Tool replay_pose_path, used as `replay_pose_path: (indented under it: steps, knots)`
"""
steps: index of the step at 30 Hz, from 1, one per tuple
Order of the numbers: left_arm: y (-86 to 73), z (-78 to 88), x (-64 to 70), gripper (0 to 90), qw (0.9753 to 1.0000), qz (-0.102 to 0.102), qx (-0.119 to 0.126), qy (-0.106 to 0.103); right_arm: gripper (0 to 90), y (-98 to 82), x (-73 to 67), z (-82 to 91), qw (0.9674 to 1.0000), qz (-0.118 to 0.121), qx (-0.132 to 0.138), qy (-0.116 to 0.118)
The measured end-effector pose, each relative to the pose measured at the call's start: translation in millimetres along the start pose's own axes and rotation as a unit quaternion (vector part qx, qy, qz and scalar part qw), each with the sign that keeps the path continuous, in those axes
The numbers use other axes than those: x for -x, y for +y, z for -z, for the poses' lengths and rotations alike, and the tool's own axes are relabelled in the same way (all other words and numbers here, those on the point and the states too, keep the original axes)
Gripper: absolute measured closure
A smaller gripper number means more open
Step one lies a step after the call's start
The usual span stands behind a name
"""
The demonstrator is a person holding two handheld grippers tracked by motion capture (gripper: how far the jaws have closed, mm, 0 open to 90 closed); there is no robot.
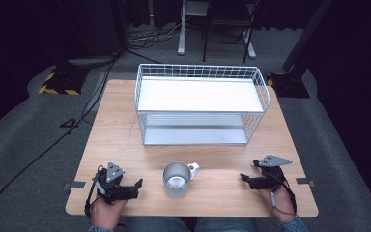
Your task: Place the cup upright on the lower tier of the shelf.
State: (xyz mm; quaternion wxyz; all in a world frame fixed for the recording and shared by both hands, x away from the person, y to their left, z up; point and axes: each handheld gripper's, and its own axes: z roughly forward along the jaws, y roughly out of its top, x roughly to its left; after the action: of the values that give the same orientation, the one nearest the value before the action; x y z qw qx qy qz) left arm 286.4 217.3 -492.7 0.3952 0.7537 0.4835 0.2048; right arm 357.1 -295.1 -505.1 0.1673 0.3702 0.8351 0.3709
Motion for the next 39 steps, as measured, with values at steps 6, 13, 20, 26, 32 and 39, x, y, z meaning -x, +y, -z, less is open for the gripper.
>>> replay_pose_path:
  steps: [6,13,20,26,32,39]
  knots:
    - [1.6,14.9,13.3,0.0,0.9982,0.004,0.056,-0.021,19.7,0.0,-0.1,0.0,1.0000,0.001,0.001,0.001]
    - [6.1,27.3,27.6,0.0,0.9967,-0.005,0.068,-0.044,19.7,0.0,0.1,0.0,1.0000,0.000,0.000,0.001]
    - [11.0,35.1,48.7,0.0,0.9911,-0.024,0.100,-0.085,19.7,0.0,0.1,0.0,1.0000,0.000,0.000,0.002]
    - [15.0,35.1,67.0,0.0,0.9868,-0.034,0.106,-0.118,19.7,0.0,0.1,0.0,1.0000,0.000,0.000,0.002]
    - [16.9,32.6,82.6,0.0,0.9830,-0.045,0.109,-0.140,19.7,0.0,0.2,-0.1,1.0000,0.000,0.000,0.002]
    - [15.1,22.8,93.8,0.0,0.9806,-0.039,0.124,-0.147,19.8,0.0,0.0,0.0,1.0000,0.001,0.000,0.001]
